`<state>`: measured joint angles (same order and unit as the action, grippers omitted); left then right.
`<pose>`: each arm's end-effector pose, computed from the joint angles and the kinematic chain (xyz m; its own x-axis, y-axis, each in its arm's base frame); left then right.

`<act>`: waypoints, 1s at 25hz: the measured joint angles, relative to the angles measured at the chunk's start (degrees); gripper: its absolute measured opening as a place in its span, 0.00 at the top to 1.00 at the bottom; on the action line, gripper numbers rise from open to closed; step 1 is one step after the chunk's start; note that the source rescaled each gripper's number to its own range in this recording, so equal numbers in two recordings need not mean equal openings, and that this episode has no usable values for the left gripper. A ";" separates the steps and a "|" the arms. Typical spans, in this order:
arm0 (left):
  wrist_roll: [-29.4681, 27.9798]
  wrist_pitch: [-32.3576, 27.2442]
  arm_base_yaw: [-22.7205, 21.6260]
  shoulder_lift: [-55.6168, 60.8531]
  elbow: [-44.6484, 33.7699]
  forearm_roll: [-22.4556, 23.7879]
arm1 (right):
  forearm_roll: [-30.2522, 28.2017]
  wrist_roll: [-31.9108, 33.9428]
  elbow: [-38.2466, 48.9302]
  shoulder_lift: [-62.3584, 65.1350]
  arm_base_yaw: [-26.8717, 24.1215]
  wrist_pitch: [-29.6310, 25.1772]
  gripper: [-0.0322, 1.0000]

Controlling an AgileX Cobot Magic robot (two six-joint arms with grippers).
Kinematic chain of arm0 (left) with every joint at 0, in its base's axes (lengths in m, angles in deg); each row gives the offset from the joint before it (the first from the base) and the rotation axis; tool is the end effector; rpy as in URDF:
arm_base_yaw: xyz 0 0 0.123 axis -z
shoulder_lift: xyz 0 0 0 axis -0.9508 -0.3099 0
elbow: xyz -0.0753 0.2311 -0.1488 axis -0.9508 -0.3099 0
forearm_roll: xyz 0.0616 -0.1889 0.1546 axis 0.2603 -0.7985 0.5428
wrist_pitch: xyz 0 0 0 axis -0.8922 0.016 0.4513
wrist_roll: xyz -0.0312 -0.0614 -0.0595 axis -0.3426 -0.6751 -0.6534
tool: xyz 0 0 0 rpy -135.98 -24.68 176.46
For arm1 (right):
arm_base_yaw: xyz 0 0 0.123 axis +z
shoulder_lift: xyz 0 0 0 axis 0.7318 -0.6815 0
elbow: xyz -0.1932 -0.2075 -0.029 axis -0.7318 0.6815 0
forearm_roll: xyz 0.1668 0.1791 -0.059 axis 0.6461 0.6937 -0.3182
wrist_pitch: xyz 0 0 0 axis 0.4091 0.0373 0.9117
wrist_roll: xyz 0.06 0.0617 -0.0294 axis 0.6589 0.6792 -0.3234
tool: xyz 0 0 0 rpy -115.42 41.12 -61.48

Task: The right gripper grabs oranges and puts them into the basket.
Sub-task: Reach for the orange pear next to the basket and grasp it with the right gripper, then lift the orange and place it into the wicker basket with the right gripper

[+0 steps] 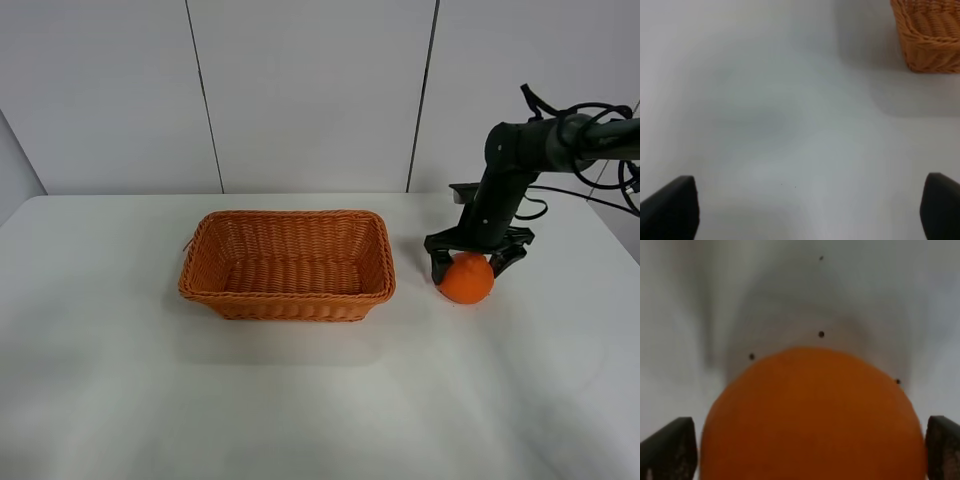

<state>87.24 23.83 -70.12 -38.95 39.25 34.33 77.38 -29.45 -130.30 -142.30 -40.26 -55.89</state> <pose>-0.0039 0.0027 0.2736 -0.4615 0.0366 -0.8864 0.0173 0.9993 0.0323 0.4339 0.0559 0.1200 -0.9937 -0.1035 -0.0422 -0.1055 0.9932 0.0486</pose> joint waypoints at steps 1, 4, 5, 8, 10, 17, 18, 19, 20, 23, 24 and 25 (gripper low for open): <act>0.00 0.00 0.00 0.00 0.00 0.00 | 0.04 0.00 0.00 -0.49 0.00 0.28 0.03; 0.00 0.00 0.00 0.00 0.00 0.00 | 0.12 0.06 0.00 -0.73 0.00 0.87 0.35; 0.00 0.00 0.00 0.00 0.00 0.00 | 0.12 0.06 0.00 -0.67 0.00 0.87 0.55; 0.00 0.00 0.00 0.00 0.00 0.00 | 0.14 0.06 -0.13 0.37 0.00 0.54 0.97; 0.00 0.00 0.00 0.00 0.00 0.00 | -0.42 0.06 -0.13 1.51 0.00 0.35 0.97; 0.00 0.00 0.00 0.00 0.00 0.00 | -2.63 0.06 -0.24 10.52 0.00 -1.24 0.97; 0.00 0.00 0.00 0.00 0.00 0.00 | -2.63 0.06 -0.85 11.92 0.00 -2.19 0.97; 0.00 0.00 0.00 0.00 0.00 0.00 | -2.49 0.06 -2.03 12.95 0.00 -3.72 0.97; 0.00 0.00 0.00 0.00 0.00 0.00 | -2.20 0.06 -3.45 13.53 0.00 -5.59 0.97; 0.00 0.00 0.00 0.00 0.00 0.00 | -0.78 0.06 -9.34 13.79 0.25 -10.14 0.97; 0.00 0.00 0.00 0.00 0.00 0.00 | -0.51 0.06 -10.89 13.79 0.69 -11.12 0.97; 0.00 0.00 0.00 0.00 0.00 0.00 | -0.51 0.06 -12.93 13.79 1.50 -11.80 0.97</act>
<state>87.24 23.83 -70.12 -38.95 39.25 34.33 76.88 -29.40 -143.23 -128.52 -38.76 -67.69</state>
